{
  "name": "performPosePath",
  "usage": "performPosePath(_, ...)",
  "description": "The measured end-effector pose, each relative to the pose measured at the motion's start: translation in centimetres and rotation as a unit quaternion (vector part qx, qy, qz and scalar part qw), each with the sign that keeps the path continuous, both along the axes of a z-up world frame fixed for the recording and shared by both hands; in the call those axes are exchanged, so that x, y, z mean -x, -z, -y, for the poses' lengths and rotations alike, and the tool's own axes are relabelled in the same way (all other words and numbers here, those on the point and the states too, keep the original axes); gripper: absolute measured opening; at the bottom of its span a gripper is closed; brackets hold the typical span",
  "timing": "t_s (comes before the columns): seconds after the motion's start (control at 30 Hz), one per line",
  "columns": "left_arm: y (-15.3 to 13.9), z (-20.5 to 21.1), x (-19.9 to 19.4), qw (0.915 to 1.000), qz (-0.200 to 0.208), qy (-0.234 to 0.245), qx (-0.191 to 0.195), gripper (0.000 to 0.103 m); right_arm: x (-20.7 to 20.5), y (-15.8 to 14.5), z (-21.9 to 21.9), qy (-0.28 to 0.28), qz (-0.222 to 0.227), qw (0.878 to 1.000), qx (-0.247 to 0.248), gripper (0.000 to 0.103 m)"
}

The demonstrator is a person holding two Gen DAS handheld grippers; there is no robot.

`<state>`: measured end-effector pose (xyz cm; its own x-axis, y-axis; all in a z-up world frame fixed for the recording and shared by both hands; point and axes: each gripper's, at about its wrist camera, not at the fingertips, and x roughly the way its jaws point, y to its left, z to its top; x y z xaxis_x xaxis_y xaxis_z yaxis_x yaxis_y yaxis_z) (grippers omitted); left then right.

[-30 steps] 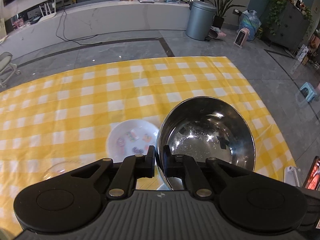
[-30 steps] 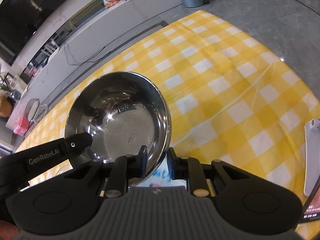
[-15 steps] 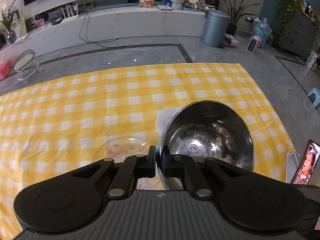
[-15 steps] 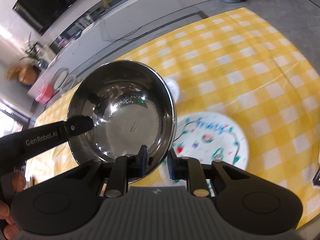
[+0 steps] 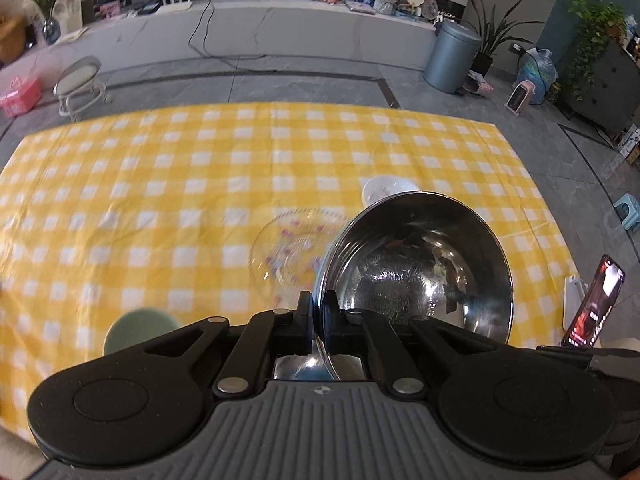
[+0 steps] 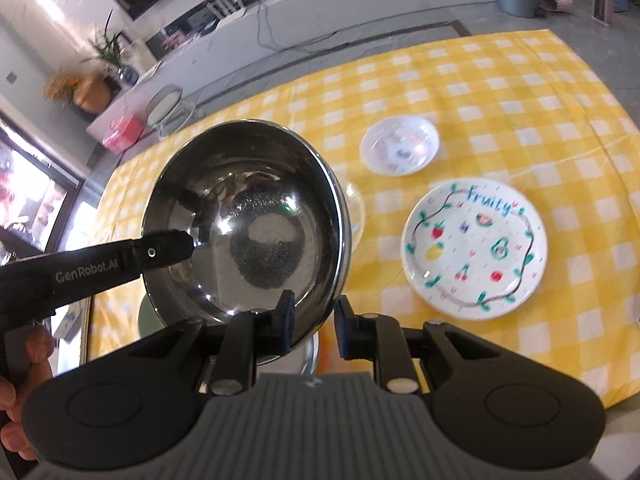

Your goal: Organize plates and bowls

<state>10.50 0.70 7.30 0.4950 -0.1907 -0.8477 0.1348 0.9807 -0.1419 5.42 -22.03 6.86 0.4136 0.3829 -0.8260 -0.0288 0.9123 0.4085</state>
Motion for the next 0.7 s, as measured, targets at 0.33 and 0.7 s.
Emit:
performPosePath(0.33, 2.2, -3.4, 1.0, 0.9972, -0.062, -0.033, 0.027, 0.006, 0.6, 0.6, -2.8, -0.045, -0.04, 0.998, 0.017, 0.019)
performPosePath(0.7, 5.8, -4.6, 1.3, 0.9891, -0.137, -0.036, 0.04, 0.008, -0.3, 3.2, -3.9, -0.071, -0.108, 0.991, 0.04, 0.018)
